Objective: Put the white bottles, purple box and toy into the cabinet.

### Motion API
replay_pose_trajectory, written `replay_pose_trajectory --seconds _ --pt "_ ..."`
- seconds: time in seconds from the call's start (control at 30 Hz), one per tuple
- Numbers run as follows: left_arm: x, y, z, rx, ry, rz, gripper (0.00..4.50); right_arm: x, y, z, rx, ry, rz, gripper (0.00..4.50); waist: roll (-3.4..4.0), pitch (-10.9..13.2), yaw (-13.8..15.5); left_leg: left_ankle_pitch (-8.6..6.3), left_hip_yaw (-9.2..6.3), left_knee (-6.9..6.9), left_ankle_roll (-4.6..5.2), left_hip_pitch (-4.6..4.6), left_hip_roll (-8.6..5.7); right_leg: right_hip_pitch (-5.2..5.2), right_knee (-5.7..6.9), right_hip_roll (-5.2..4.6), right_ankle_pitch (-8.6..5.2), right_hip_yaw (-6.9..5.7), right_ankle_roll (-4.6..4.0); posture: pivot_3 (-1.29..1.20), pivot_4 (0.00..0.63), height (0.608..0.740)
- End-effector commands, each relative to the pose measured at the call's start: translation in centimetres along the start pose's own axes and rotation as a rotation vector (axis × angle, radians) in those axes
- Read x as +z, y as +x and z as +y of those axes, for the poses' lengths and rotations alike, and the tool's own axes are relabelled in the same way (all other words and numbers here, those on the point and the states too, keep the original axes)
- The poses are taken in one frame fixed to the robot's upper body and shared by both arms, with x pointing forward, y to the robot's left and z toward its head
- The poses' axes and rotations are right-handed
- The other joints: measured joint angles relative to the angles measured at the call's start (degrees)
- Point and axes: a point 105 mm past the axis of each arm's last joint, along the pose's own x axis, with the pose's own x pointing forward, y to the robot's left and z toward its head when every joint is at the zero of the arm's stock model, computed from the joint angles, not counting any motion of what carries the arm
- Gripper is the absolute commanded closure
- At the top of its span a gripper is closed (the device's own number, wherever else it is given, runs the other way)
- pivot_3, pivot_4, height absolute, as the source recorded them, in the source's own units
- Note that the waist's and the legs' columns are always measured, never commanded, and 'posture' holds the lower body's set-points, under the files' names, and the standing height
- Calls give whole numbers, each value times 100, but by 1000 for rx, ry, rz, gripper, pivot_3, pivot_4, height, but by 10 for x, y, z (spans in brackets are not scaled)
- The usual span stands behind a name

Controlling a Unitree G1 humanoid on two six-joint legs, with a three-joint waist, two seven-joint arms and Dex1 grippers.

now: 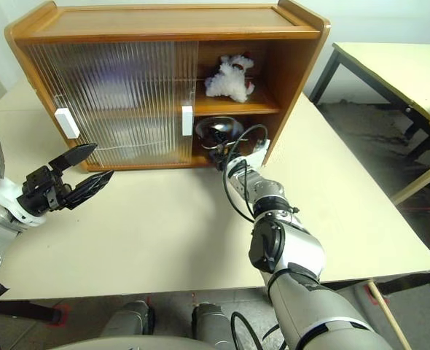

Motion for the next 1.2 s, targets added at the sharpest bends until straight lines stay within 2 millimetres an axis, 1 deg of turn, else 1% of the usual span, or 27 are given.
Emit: replay_pose_trajectory --seconds 0.03,0.13,0.27,0.37,0.5,0.57,0.6,0.63,0.67,0.73,0.8,0.87,0.9,1.0,1.07,1.1,1.2 --pt "-6 7 1 -32 -13 0 0 7 -14 7 57 7 57 53 -1 -1 -4 1 2 3 1 1 0 2 1 0 1 0 -2 10 71 740" --pt "-7 11 3 -51 -18 -4 0 5 -26 16 97 -21 115 53 -2 -1 -58 2 9 10 2 7 1 3 9 0 2 1 0 -34 66 740" --pt "-9 16 5 -75 -23 -9 0 -7 -46 36 168 -100 171 53 -1 -1 -178 5 12 21 7 9 1 5 23 3 1 -1 3 -63 59 740" --pt "-10 19 6 -90 -24 -10 0 -16 -60 50 196 -151 186 53 -1 -1 -279 6 9 47 9 11 6 11 32 16 0 0 31 -72 54 740" --pt "-10 21 8 -97 -21 -13 0 -40 -68 68 240 -315 260 53 -2 -1 -371 15 6 67 26 21 7 29 32 23 -12 9 45 -80 47 740" --pt "-10 21 9 -99 -20 -14 0 -55 -67 73 258 -455 303 53 -2 -2 -412 21 3 68 35 31 4 39 32 23 -13 13 46 -79 45 740" --pt "-11 21 9 -100 -19 -14 0 -63 -66 75 269 -534 325 220 -3 -2 -435 23 2 68 38 37 3 44 32 23 -13 13 54 -79 45 740" --pt "-11 20 8 -100 -19 -14 0 -70 -65 76 279 -607 344 443 -3 -2 -447 24 -1 67 39 44 1 50 32 24 -30 13 92 -74 41 740" --pt "-11 20 8 -98 -18 -15 0 -78 -64 76 292 -697 369 652 -3 -2 -448 24 -6 67 40 50 0 56 33 25 -29 13 98 -74 41 740" --pt "-12 19 8 -94 -16 -17 0 -96 -60 74 325 -896 417 1412 -2 -5 -448 24 -13 66 40 57 -1 64 34 26 -25 10 100 -66 38 740" --pt "-11 19 7 -88 -14 -20 0 -109 -57 74 367 -1029 425 2169 0 -7 -444 25 -21 66 41 60 0 66 35 26 -22 7 97 -56 35 740" --pt "-11 19 8 -83 -12 -22 0 -116 -53 75 399 -1092 418 2885 2 -8 -443 25 -24 66 41 60 0 64 37 28 -20 6 93 -50 35 740" --pt "-11 19 8 -82 -11 -22 0 -119 -51 74 410 -1110 411 3329 2 -9 -436 25 -25 65 41 60 0 63 37 30 -19 6 93 -41 36 740" --pt "-11 17 7 -69 -9 -26 0 -134 -40 76 451 -1187 382 4484 2 -10 -422 26 -26 66 38 60 0 62 37 32 -21 6 91 -38 35 740" --pt "-12 17 7 -66 -9 -25 0 -140 -30 76 450 -1244 359 4484 2 -11 -426 27 -25 66 38 59 1 58 37 33 -14 9 76 -35 36 740" --pt "-12 16 7 -64 -8 -26 0 -141 -23 77 443 -1272 335 4484 2 -11 -420 27 -26 66 37 58 1 57 37 33 6 9 42 -32 36 740" --pt "-11 16 8 -59 -6 -28 0 -143 -8 79 426 -1320 274 4484 2 -11 -398 27 -28 64 37 56 1 52 36 33 6 9 32 -25 37 740"
